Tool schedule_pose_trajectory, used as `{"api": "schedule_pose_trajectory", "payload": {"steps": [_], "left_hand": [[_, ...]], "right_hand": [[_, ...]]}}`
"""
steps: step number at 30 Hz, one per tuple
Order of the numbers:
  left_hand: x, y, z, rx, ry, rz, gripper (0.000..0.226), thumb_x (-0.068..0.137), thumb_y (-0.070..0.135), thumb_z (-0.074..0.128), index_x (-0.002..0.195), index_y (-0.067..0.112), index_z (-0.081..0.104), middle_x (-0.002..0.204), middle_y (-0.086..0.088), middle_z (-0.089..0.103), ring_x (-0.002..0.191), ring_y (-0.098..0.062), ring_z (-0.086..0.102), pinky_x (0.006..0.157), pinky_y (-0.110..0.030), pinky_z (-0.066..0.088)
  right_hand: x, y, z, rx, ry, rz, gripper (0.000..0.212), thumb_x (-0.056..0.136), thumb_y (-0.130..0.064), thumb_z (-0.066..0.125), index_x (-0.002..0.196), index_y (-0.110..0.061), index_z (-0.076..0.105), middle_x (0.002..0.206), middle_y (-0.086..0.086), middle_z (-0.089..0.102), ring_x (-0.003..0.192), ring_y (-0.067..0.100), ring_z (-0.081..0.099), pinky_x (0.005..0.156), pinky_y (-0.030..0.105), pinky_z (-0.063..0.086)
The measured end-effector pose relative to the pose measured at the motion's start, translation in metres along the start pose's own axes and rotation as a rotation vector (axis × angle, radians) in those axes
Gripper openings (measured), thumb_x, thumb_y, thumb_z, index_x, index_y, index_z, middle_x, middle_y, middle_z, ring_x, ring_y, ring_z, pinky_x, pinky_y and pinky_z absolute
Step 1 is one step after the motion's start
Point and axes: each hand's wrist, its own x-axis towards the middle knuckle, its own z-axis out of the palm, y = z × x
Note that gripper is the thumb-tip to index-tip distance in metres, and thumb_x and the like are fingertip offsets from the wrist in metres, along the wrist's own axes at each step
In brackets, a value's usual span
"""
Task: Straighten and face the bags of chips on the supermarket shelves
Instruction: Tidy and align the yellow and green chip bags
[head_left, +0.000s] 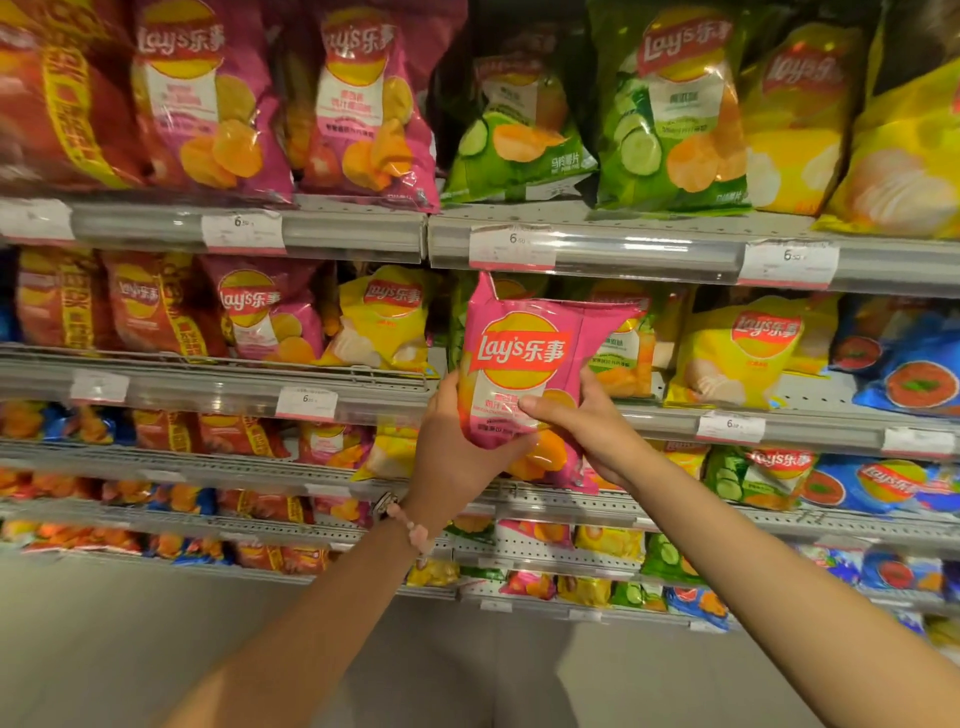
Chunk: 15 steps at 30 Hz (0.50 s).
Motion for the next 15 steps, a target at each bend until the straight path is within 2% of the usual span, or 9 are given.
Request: {"api": "schedule_pose_trajectory", "payload": {"steps": [3, 5, 7, 9, 11, 13, 15], "left_hand": [[0.002, -0.001, -0.014, -0.020, -0.104, 0.015, 0.084, 0.054, 0.056, 0.084, 0.122, 0.034, 0.042, 0.113, 0.005, 0.065, 0.102, -0.008, 0.064, 0.081, -0.027, 0.056], [0.010, -0.005, -0.031, -0.064, -0.221, 0.014, 0.073, 0.067, 0.060, 0.076, 0.125, 0.031, 0.042, 0.107, 0.010, 0.066, 0.097, -0.006, 0.065, 0.076, -0.018, 0.054], [0.023, -0.013, -0.050, -0.046, -0.242, 0.007, 0.055, 0.082, 0.055, 0.057, 0.124, 0.022, 0.044, 0.094, 0.008, 0.061, 0.089, -0.010, 0.061, 0.072, -0.018, 0.050], [0.042, -0.025, -0.070, 0.046, -0.112, 0.008, 0.041, 0.088, 0.047, 0.053, 0.117, 0.017, 0.048, 0.089, 0.002, 0.056, 0.087, -0.010, 0.057, 0.075, -0.026, 0.046], [0.067, -0.038, -0.090, 0.223, 0.100, 0.000, 0.033, 0.087, 0.036, 0.067, 0.108, 0.017, 0.050, 0.102, -0.004, 0.055, 0.101, -0.019, 0.054, 0.088, -0.036, 0.045], [0.093, -0.049, -0.107, 0.402, 0.202, 0.028, 0.051, 0.077, 0.030, 0.078, 0.114, 0.007, 0.051, 0.114, -0.015, 0.051, 0.112, -0.031, 0.048, 0.096, -0.046, 0.042], [0.115, -0.057, -0.117, 0.524, 0.172, 0.005, 0.082, 0.068, 0.039, 0.083, 0.129, 0.001, 0.044, 0.122, -0.020, 0.048, 0.118, -0.037, 0.043, 0.099, -0.048, 0.039]], "right_hand": [[0.005, 0.005, 0.004, 0.033, 0.043, 0.012, 0.084, 0.056, -0.026, 0.082, 0.132, -0.018, 0.045, 0.117, 0.003, 0.068, 0.108, 0.018, 0.065, 0.091, 0.035, 0.052], [0.011, 0.005, 0.005, 0.051, 0.068, 0.015, 0.069, 0.058, -0.023, 0.082, 0.120, -0.023, 0.052, 0.112, 0.001, 0.070, 0.102, 0.016, 0.067, 0.086, 0.033, 0.056], [0.017, 0.002, 0.008, 0.054, 0.085, 0.015, 0.056, 0.063, -0.018, 0.081, 0.111, -0.030, 0.054, 0.109, -0.003, 0.070, 0.098, 0.012, 0.068, 0.078, 0.026, 0.056], [0.022, 0.003, 0.012, 0.022, 0.097, 0.008, 0.051, 0.068, -0.013, 0.080, 0.109, -0.030, 0.055, 0.106, -0.006, 0.071, 0.096, 0.008, 0.068, 0.074, 0.021, 0.055], [0.026, 0.002, 0.019, -0.006, 0.102, -0.003, 0.051, 0.069, -0.014, 0.080, 0.111, -0.028, 0.056, 0.105, -0.005, 0.072, 0.098, 0.011, 0.068, 0.079, 0.026, 0.055], [0.030, 0.002, 0.026, 0.012, 0.114, -0.018, 0.053, 0.064, -0.019, 0.081, 0.112, -0.025, 0.058, 0.104, -0.004, 0.073, 0.099, 0.015, 0.069, 0.083, 0.031, 0.055], [0.032, 0.003, 0.033, 0.031, 0.124, -0.025, 0.057, 0.061, -0.022, 0.080, 0.113, -0.020, 0.058, 0.102, -0.001, 0.074, 0.097, 0.018, 0.069, 0.082, 0.034, 0.057]]}}
